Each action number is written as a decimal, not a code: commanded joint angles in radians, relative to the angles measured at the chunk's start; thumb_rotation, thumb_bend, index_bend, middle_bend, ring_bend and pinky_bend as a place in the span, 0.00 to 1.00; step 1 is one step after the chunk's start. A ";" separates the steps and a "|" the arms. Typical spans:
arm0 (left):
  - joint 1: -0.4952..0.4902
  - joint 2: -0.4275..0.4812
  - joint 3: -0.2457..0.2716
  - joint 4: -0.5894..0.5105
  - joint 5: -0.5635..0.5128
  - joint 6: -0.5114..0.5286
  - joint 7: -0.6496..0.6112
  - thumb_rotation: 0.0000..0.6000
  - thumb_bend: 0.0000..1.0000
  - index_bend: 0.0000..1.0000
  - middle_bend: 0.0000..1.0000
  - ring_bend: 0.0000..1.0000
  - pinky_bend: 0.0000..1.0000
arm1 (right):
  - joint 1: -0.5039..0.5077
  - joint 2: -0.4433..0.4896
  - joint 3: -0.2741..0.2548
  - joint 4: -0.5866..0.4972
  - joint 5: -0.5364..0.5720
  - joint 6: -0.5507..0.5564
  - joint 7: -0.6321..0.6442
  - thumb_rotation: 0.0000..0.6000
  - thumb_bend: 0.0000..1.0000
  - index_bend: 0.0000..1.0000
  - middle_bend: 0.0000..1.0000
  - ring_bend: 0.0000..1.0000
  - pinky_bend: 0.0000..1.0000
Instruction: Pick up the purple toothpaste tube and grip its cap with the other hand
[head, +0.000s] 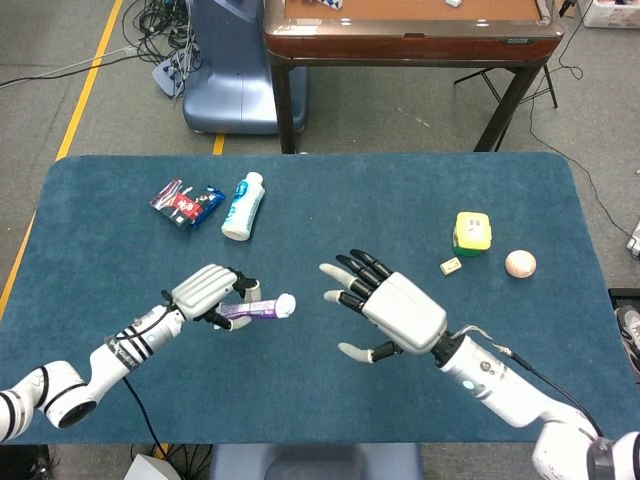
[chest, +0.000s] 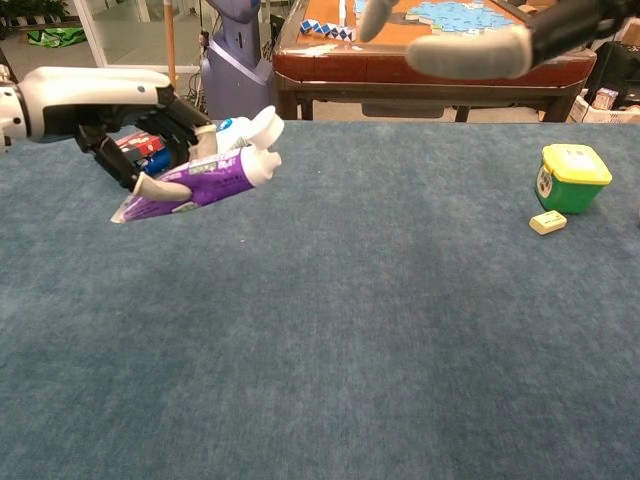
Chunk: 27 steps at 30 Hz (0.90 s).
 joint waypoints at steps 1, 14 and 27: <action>-0.012 -0.001 -0.013 -0.007 -0.022 -0.016 -0.009 1.00 0.40 0.57 0.66 0.45 0.38 | 0.041 -0.056 0.007 0.026 0.031 -0.032 -0.049 0.39 0.40 0.27 0.06 0.00 0.00; -0.026 -0.024 -0.032 -0.005 -0.071 -0.039 -0.023 1.00 0.40 0.57 0.66 0.45 0.38 | 0.114 -0.191 0.009 0.115 0.085 -0.026 -0.148 0.38 0.40 0.27 0.06 0.00 0.00; -0.027 -0.023 -0.032 -0.012 -0.072 -0.037 -0.026 1.00 0.40 0.57 0.66 0.45 0.38 | 0.149 -0.247 -0.002 0.162 0.138 -0.016 -0.163 0.39 0.40 0.27 0.06 0.00 0.00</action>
